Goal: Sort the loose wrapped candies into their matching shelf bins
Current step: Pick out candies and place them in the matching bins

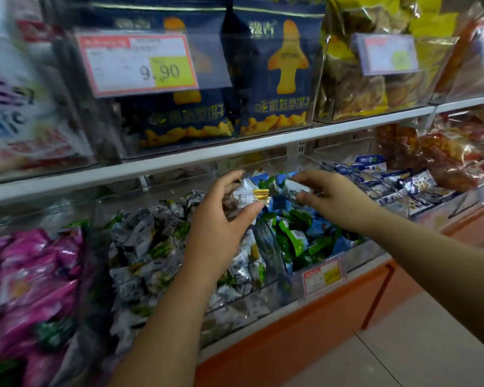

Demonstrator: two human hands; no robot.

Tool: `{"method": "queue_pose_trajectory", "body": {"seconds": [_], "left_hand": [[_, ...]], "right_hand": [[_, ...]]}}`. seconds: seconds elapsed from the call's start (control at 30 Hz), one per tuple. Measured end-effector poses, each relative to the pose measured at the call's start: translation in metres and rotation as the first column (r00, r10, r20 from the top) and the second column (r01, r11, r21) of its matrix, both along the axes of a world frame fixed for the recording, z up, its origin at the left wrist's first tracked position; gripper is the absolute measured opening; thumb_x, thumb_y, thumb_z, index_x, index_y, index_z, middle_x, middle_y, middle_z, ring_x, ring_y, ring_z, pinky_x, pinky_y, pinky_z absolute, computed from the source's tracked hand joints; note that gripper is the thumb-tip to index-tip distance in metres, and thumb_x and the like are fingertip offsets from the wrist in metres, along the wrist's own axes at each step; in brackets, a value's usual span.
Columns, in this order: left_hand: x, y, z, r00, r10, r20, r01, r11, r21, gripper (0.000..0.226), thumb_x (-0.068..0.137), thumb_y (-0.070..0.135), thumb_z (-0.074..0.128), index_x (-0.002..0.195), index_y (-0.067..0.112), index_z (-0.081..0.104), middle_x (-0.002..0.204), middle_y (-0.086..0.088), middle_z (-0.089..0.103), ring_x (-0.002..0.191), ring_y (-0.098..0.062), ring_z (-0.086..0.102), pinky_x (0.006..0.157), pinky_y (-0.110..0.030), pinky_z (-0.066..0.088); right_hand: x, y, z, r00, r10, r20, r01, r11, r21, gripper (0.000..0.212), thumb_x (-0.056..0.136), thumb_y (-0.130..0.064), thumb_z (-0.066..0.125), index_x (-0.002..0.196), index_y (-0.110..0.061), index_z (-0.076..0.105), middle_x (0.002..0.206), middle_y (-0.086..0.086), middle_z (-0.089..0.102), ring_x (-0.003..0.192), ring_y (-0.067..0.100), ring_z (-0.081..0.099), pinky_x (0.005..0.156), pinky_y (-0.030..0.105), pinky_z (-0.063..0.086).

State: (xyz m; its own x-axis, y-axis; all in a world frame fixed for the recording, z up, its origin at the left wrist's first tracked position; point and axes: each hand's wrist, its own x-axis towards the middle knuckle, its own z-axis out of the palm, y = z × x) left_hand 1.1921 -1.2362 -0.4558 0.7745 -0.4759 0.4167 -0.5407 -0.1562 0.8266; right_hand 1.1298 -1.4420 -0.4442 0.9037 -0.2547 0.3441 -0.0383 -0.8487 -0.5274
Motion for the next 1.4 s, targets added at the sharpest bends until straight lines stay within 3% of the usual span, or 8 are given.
{"method": "queue_pose_trajectory", "body": {"seconds": [0.23, 0.37, 0.57, 0.67, 0.83, 1.0, 1.23, 1.4], "left_hand": [[-0.007, 0.077, -0.002, 0.983, 0.141, 0.118, -0.168, 0.948, 0.271, 0.046, 0.091, 0.038, 0.058, 0.135, 0.036, 0.044, 0.140, 0.014, 0.044, 0.121, -0.006, 0.044, 0.089, -0.018, 0.034], [0.009, 0.102, -0.015, 0.924, 0.063, 0.377, -0.296, 0.741, 0.603, 0.041, 0.098, 0.039, 0.044, 0.138, 0.039, 0.040, 0.151, 0.008, 0.029, 0.137, -0.016, 0.029, 0.110, -0.037, 0.027], [0.017, 0.118, -0.028, 0.966, -0.095, 0.241, -0.145, 0.575, 0.805, 0.052, 0.095, 0.059, 0.016, 0.145, 0.045, 0.021, 0.157, 0.015, -0.012, 0.144, -0.013, -0.018, 0.114, -0.057, -0.010], [0.016, 0.116, -0.035, 0.981, -0.117, 0.155, -0.082, 0.478, 0.875, 0.057, 0.096, 0.060, 0.012, 0.149, 0.042, 0.004, 0.155, 0.015, -0.021, 0.142, -0.016, -0.025, 0.111, -0.059, -0.015], [0.014, 0.102, -0.028, 0.989, -0.035, 0.142, -0.092, 0.607, 0.789, 0.055, 0.096, 0.059, 0.017, 0.148, 0.042, 0.015, 0.159, 0.015, 0.001, 0.146, -0.014, -0.010, 0.113, -0.058, -0.010], [0.010, 0.066, -0.018, 0.969, 0.012, 0.247, -0.165, 0.776, 0.609, 0.045, 0.098, 0.051, 0.029, 0.139, 0.036, 0.040, 0.152, 0.013, 0.027, 0.141, -0.014, 0.020, 0.116, -0.053, 0.007], [0.018, -0.019, -0.016, 0.991, -0.046, 0.122, -0.015, 0.891, 0.455, 0.040, 0.099, 0.042, 0.041, 0.136, 0.029, 0.046, 0.144, 0.003, 0.041, 0.120, -0.019, 0.049, 0.104, -0.043, 0.038], [0.039, -0.056, -0.021, 0.996, -0.024, 0.085, -0.013, 0.914, 0.406, 0.038, 0.099, 0.038, 0.044, 0.135, 0.029, 0.046, 0.145, 0.004, 0.040, 0.122, -0.019, 0.047, 0.093, -0.028, 0.035]], "right_hand": [[0.001, 0.090, 0.016, 0.981, 0.188, -0.052, -0.188, 0.982, -0.011, 0.035, 0.097, -0.025, 0.050, 0.132, -0.019, 0.050, 0.122, 0.001, 0.058, 0.104, 0.021, 0.058, 0.090, 0.039, 0.048], [0.021, 0.113, 0.003, 0.991, 0.115, -0.068, -0.128, 0.964, -0.233, 0.032, 0.095, -0.013, 0.055, 0.127, -0.018, 0.054, 0.129, 0.005, 0.055, 0.113, 0.024, 0.053, 0.094, 0.039, 0.047], [0.025, 0.118, -0.006, 0.976, 0.111, -0.190, -0.183, 0.889, -0.420, 0.026, 0.097, -0.022, 0.049, 0.120, -0.024, 0.062, 0.127, 0.001, 0.060, 0.106, 0.021, 0.057, 0.098, 0.040, 0.041], [0.025, 0.114, -0.013, 0.910, 0.077, -0.409, -0.293, 0.815, -0.500, 0.031, 0.100, -0.028, 0.041, 0.127, -0.031, 0.056, 0.151, -0.010, 0.035, 0.133, 0.015, 0.040, 0.116, 0.051, 0.012], [0.019, 0.107, -0.014, 0.887, 0.151, -0.436, -0.343, 0.848, -0.405, 0.038, 0.100, -0.026, 0.042, 0.136, -0.034, 0.047, 0.155, -0.014, 0.024, 0.141, 0.010, 0.028, 0.116, 0.058, 0.000], [0.002, 0.080, -0.011, 0.970, 0.209, -0.127, -0.238, 0.923, -0.302, 0.031, 0.095, -0.020, 0.054, 0.125, -0.024, 0.061, 0.142, -0.004, 0.048, 0.130, 0.013, 0.044, 0.114, 0.035, 0.027], [-0.011, -0.001, -0.022, 0.996, -0.042, -0.077, 0.033, 0.993, -0.110, 0.023, 0.096, -0.019, 0.053, 0.117, -0.019, 0.063, 0.130, -0.005, 0.057, 0.077, 0.007, 0.066, 0.065, 0.017, 0.048], [0.018, -0.049, -0.027, 0.970, -0.152, -0.192, 0.138, 0.987, -0.084, 0.034, 0.097, -0.016, 0.052, 0.130, -0.011, 0.054, 0.133, 0.013, 0.055, 0.114, 0.029, 0.056, 0.094, 0.037, 0.046]]}}
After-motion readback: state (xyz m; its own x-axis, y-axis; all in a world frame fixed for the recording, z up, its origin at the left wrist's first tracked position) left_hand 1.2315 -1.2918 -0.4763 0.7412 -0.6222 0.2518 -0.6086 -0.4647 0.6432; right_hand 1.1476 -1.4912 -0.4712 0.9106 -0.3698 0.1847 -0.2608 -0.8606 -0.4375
